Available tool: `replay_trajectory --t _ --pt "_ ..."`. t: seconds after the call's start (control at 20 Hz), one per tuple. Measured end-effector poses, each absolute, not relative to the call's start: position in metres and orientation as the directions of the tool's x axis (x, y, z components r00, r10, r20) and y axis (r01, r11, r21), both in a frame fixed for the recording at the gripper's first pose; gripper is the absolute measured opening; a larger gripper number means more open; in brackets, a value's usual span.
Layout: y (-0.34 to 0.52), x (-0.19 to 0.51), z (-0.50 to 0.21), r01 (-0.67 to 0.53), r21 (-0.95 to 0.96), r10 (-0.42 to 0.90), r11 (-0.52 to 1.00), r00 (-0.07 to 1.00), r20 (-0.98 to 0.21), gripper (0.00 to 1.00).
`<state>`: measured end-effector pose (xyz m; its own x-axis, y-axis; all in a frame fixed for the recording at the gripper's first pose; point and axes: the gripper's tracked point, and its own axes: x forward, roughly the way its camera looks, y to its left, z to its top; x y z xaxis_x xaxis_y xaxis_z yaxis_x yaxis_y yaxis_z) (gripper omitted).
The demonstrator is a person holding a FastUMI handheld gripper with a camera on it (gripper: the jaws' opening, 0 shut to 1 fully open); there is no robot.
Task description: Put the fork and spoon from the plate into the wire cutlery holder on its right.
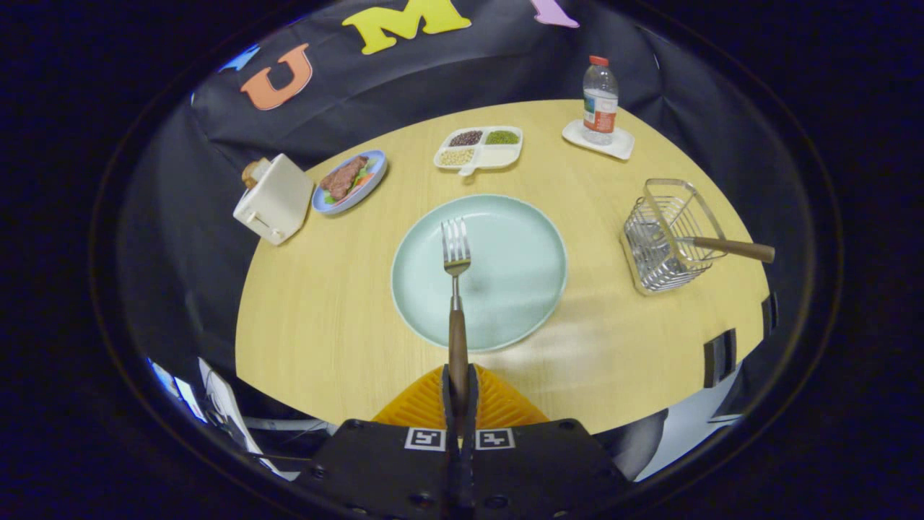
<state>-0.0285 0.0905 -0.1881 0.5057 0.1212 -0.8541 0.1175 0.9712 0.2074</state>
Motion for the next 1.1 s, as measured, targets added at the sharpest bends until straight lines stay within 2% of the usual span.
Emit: replay_trajectory --t 0.3,0.5,0.75,1.1 --pt "0.021 -0.051 -0.132 0.116 0.176 0.082 0.978 0.558 -0.826 0.00" --pt "-0.041 -0.056 -0.109 0.179 0.183 0.047 0.967 0.578 -0.815 0.00" --pt "-0.091 -0.066 -0.125 0.261 0.198 0.047 0.945 0.488 -0.872 0.00" --pt "-0.108 -0.053 -0.136 0.272 0.187 0.060 0.944 0.416 -0.907 0.00"
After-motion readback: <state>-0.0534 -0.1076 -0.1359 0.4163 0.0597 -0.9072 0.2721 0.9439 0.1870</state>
